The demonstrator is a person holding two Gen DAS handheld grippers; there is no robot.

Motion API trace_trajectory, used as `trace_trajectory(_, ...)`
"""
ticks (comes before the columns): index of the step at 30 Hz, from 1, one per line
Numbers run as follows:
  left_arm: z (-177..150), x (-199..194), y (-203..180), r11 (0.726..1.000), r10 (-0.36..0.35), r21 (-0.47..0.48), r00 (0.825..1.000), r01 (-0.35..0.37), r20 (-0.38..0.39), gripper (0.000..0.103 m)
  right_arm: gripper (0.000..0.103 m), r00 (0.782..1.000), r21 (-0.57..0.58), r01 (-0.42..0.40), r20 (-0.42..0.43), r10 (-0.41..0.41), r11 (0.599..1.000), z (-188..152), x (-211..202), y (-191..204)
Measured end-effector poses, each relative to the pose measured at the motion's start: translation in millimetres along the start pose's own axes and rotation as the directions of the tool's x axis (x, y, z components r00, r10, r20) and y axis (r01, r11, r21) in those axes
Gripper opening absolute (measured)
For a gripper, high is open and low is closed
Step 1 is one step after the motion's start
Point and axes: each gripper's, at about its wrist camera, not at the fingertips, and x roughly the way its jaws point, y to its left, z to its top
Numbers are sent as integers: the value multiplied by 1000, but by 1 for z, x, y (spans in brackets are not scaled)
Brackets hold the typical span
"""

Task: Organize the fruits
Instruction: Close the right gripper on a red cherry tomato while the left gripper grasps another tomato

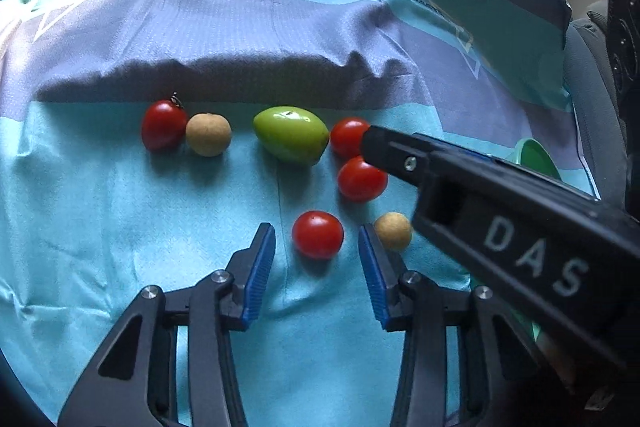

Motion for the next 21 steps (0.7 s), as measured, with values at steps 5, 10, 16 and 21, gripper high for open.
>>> trace_trajectory(5, 0, 11, 3, 999, -17, -29, 1000, 17, -20, 32, 30, 999, -10, 29, -44, -29, 1000, -1, 13, -2)
trace_trajectory(10, -2, 12, 6, 999, -14, -40, 1000, 14, -6, 28, 30, 998, -24, 20, -62, -21, 1000, -2, 20, 0)
trace_trajectory(16, -5, 4, 18, 998, 2, -68, 1000, -3, -11, 28, 30, 998, -33, 30, -61, -32, 999, -2, 21, 1)
trace_trajectory(21, 0, -20, 32, 994, 56, -101, 997, -50, 62, 28, 30, 997, -28, 33, -69, -35, 999, -2, 21, 2)
